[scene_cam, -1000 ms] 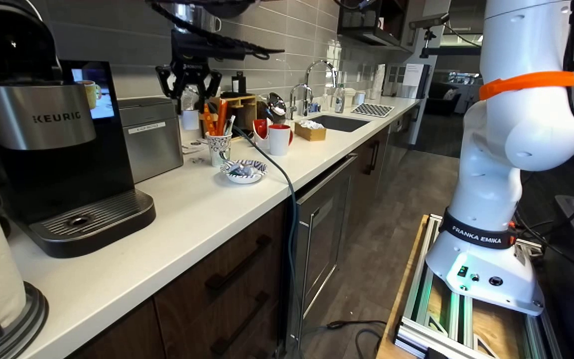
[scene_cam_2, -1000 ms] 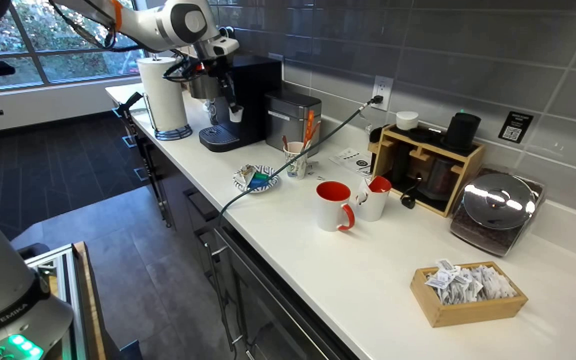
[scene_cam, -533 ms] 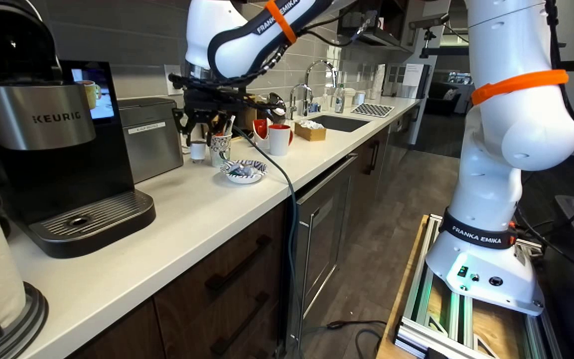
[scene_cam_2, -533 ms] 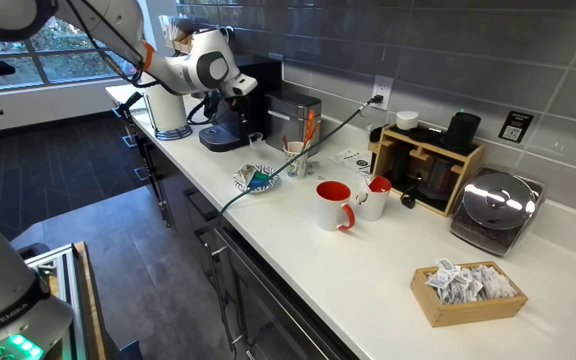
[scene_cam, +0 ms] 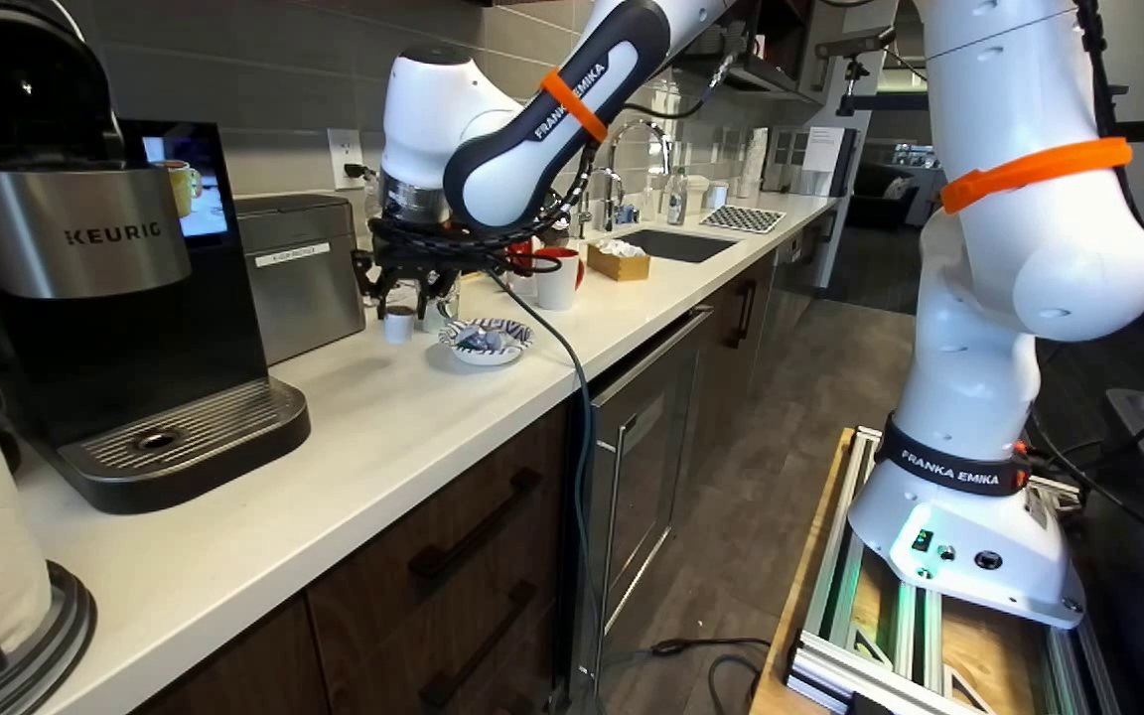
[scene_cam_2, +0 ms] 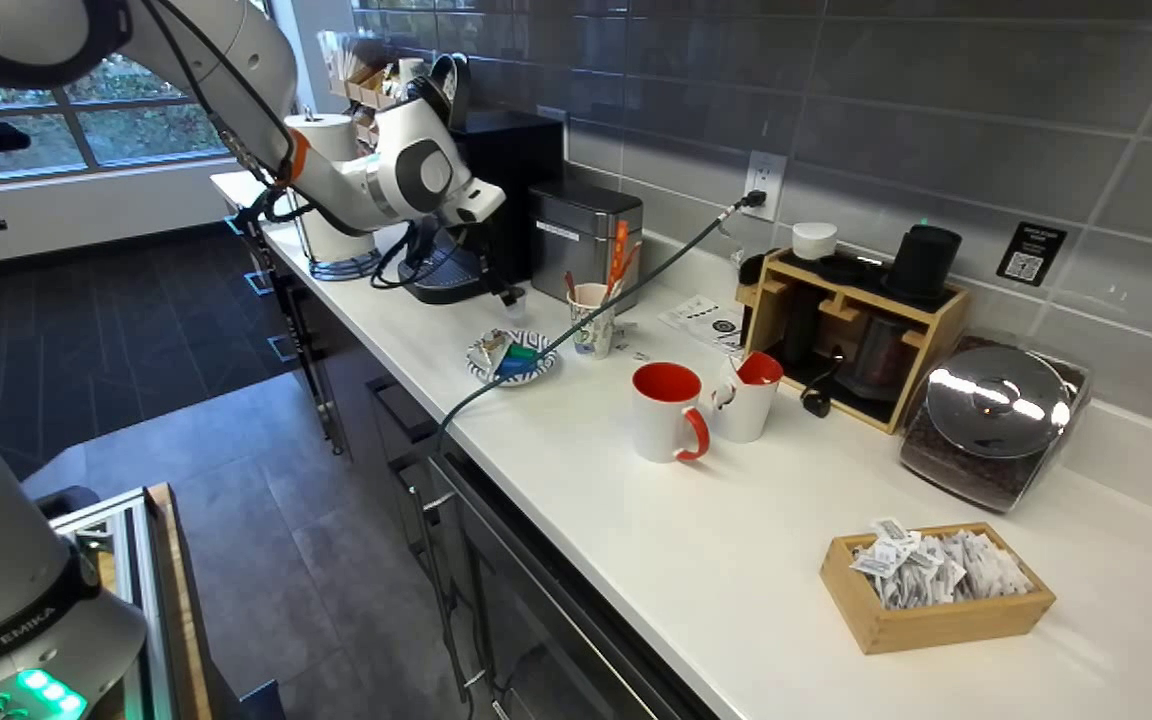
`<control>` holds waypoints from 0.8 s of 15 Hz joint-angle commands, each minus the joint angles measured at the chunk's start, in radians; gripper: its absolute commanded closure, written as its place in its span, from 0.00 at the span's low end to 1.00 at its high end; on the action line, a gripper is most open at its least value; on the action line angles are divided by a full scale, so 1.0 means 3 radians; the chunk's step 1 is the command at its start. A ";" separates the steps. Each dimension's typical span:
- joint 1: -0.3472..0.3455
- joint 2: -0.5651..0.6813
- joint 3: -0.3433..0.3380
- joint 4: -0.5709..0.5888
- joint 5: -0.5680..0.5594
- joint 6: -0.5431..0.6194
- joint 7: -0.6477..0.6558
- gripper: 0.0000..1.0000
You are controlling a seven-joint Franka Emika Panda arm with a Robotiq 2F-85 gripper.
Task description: Move the coffee pod, which is in the machine, to the table
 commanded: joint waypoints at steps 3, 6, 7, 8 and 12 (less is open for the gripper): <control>0.0246 0.0101 -0.0081 0.0033 -0.0331 -0.0072 0.0339 0.71; 0.0303 0.0148 -0.0080 0.0069 -0.0412 -0.0102 0.0400 0.71; 0.0314 0.0160 -0.0077 0.0076 -0.0432 -0.0113 0.0408 0.71; 0.0316 0.0167 -0.0067 0.0077 -0.0442 -0.0103 0.0404 0.71; 0.0327 0.0188 -0.0056 0.0092 -0.0451 -0.0125 0.0390 0.71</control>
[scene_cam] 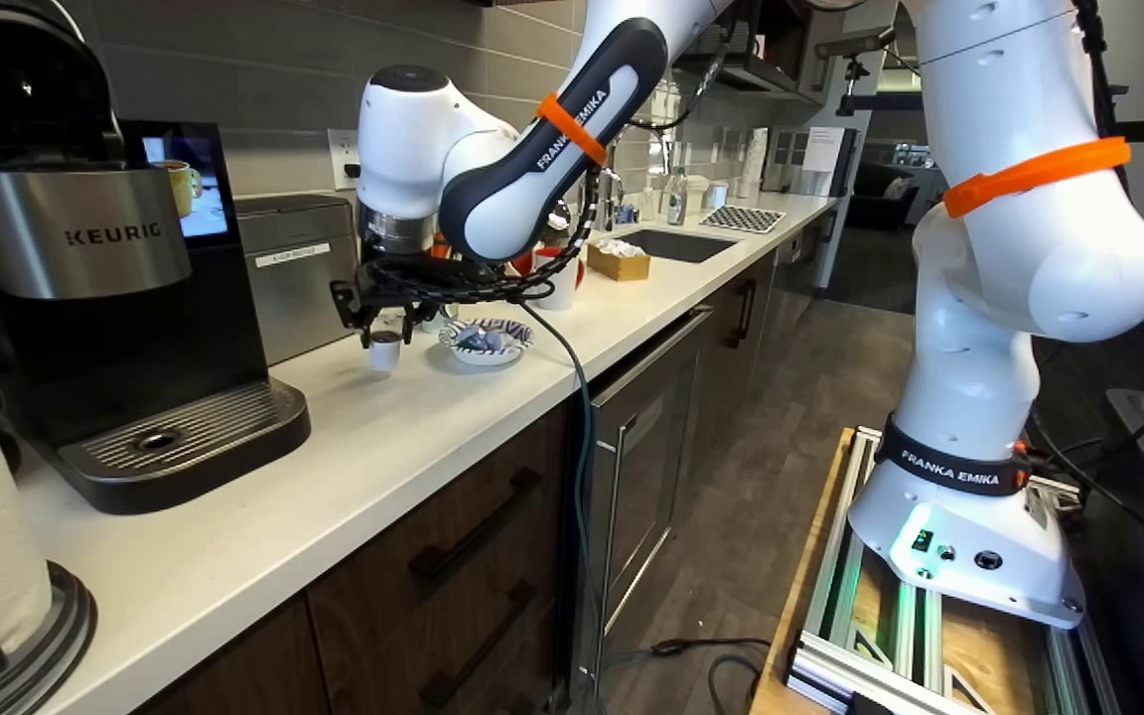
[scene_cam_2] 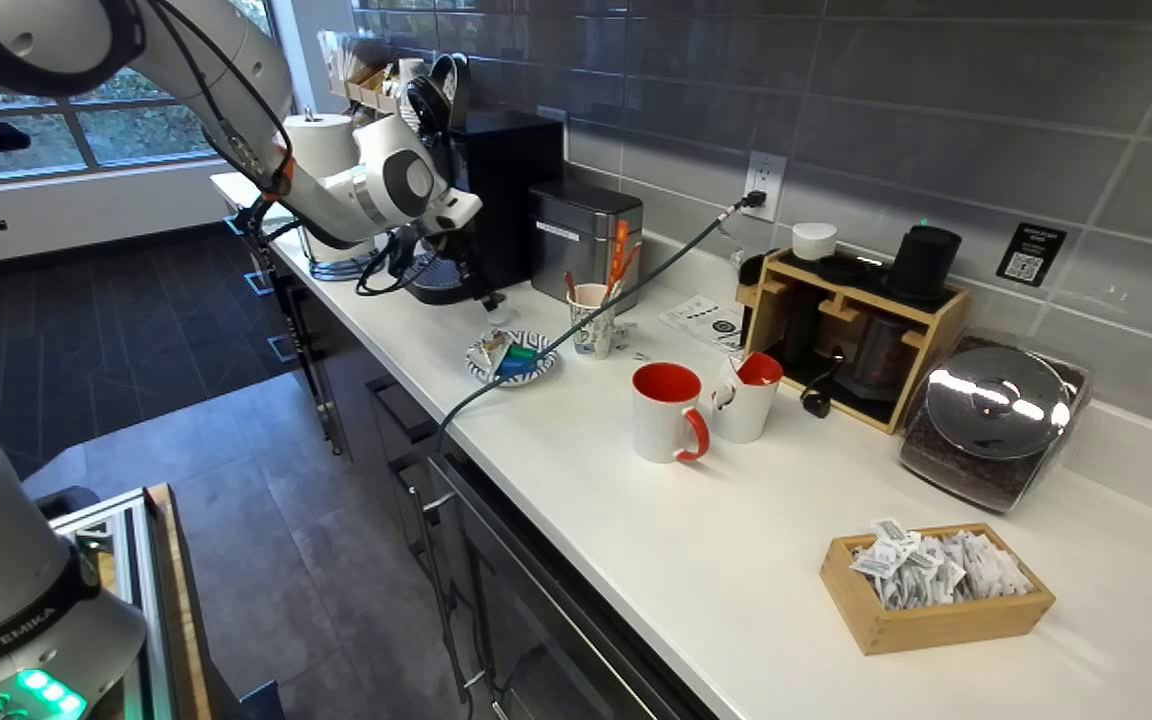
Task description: Move the coffee pod, which is in the machine, to the table
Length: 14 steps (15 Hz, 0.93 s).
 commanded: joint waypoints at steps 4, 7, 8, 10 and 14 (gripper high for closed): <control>0.0046 0.0090 -0.0014 0.0103 -0.0080 -0.0129 0.0092 0.71; 0.0051 0.0112 -0.0017 0.0117 -0.0079 -0.0150 0.0089 0.71; 0.0054 0.0118 -0.0018 0.0124 -0.0075 -0.0156 0.0096 0.71; 0.0054 0.0120 -0.0013 0.0131 -0.0058 -0.0172 0.0090 0.21; -0.0030 -0.0014 0.0120 0.0120 0.0234 -0.0492 -0.0062 0.00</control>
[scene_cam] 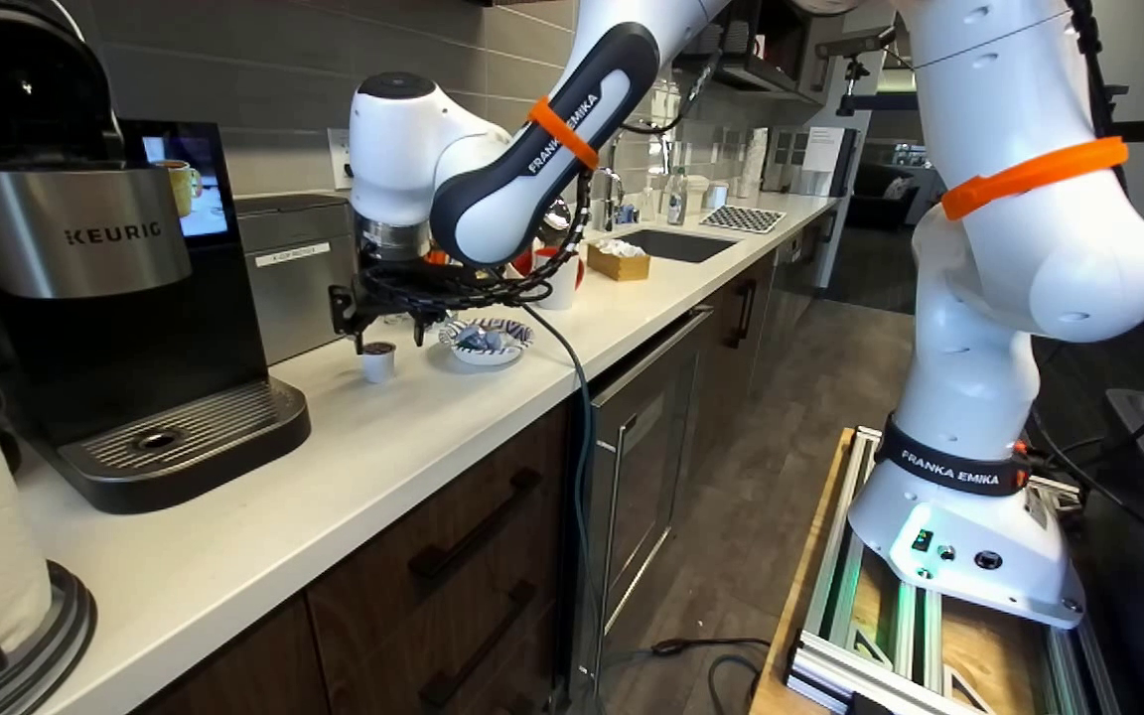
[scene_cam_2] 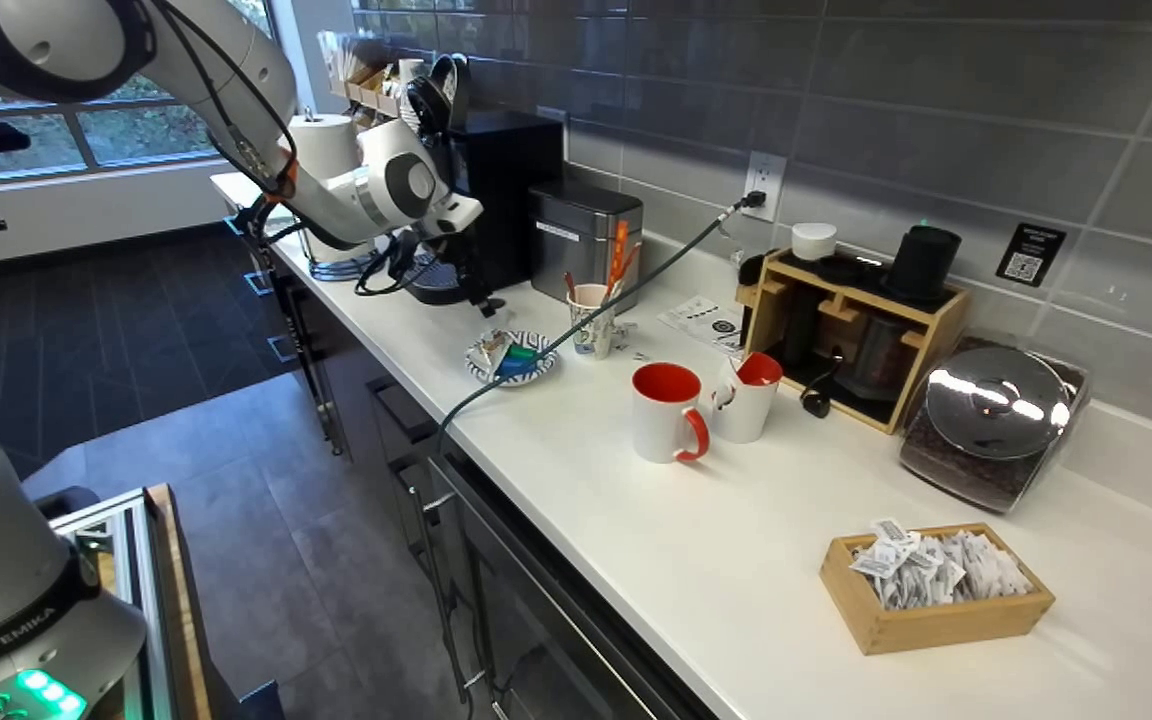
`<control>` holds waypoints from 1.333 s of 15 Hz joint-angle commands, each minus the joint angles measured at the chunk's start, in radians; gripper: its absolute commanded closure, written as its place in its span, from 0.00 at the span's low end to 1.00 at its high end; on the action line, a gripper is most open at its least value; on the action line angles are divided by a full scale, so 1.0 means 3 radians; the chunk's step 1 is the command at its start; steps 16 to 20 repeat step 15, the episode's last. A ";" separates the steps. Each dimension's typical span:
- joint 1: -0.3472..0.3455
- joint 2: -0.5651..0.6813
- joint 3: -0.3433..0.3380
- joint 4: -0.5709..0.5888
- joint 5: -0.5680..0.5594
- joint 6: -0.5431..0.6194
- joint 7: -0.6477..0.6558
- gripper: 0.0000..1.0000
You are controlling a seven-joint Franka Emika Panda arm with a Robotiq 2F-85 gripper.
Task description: Move the coffee pod, which is in the machine, to the table
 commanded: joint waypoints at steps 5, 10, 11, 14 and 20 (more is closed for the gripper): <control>-0.0571 -0.0737 0.0686 -0.0300 0.0977 -0.0633 -0.1165 0.00; -0.0954 -0.1573 0.1098 -0.0808 0.1643 -0.0649 -0.2463 0.00; -0.0790 -0.1713 0.0947 -0.0881 0.1840 -0.0622 -0.2714 0.00; -0.0778 -0.2107 0.0816 -0.1057 0.2533 -0.0600 -0.3463 0.00; -0.0807 -0.1801 0.0934 -0.0808 0.2164 -0.0638 -0.3038 0.00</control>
